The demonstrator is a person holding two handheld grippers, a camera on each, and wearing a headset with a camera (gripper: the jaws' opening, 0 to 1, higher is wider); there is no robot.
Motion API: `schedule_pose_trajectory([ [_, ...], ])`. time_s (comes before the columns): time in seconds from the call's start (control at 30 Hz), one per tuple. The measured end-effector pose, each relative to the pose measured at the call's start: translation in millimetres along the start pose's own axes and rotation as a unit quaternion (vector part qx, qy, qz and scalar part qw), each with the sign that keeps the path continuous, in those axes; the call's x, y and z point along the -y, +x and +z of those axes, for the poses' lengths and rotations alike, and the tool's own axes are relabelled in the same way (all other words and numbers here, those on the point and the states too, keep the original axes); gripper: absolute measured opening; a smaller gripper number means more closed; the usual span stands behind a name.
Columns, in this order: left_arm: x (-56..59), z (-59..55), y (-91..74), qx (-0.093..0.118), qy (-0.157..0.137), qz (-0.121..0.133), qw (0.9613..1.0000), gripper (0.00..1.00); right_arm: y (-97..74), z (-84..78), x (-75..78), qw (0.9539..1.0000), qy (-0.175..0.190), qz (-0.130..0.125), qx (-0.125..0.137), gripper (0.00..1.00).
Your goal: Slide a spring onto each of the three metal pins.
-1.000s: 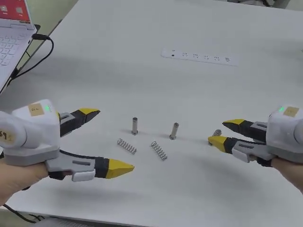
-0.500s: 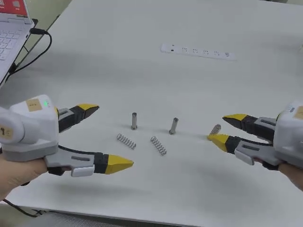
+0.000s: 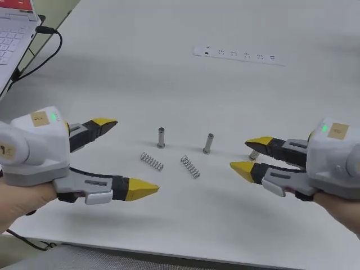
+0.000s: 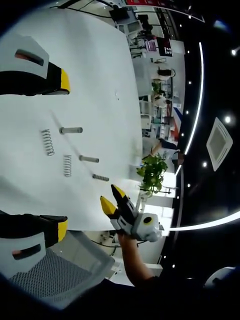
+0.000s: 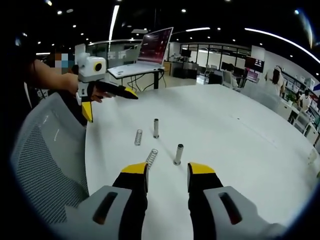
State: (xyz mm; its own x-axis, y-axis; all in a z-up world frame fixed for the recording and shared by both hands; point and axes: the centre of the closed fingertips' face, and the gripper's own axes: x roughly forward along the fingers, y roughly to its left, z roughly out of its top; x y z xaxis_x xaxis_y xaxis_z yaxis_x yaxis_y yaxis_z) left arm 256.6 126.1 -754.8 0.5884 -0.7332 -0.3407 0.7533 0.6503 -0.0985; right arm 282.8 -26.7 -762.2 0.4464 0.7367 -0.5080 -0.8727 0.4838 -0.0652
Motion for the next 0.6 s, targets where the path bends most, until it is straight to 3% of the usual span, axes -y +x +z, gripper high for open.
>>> schedule_pose_trajectory([
  [0.6, 0.0, -1.0, -1.1, -0.004, 0.001, 0.0, 1.0, 0.98, 39.5, -3.9, -21.1, 0.9985, 0.002, 0.048, -0.027, 0.27],
])
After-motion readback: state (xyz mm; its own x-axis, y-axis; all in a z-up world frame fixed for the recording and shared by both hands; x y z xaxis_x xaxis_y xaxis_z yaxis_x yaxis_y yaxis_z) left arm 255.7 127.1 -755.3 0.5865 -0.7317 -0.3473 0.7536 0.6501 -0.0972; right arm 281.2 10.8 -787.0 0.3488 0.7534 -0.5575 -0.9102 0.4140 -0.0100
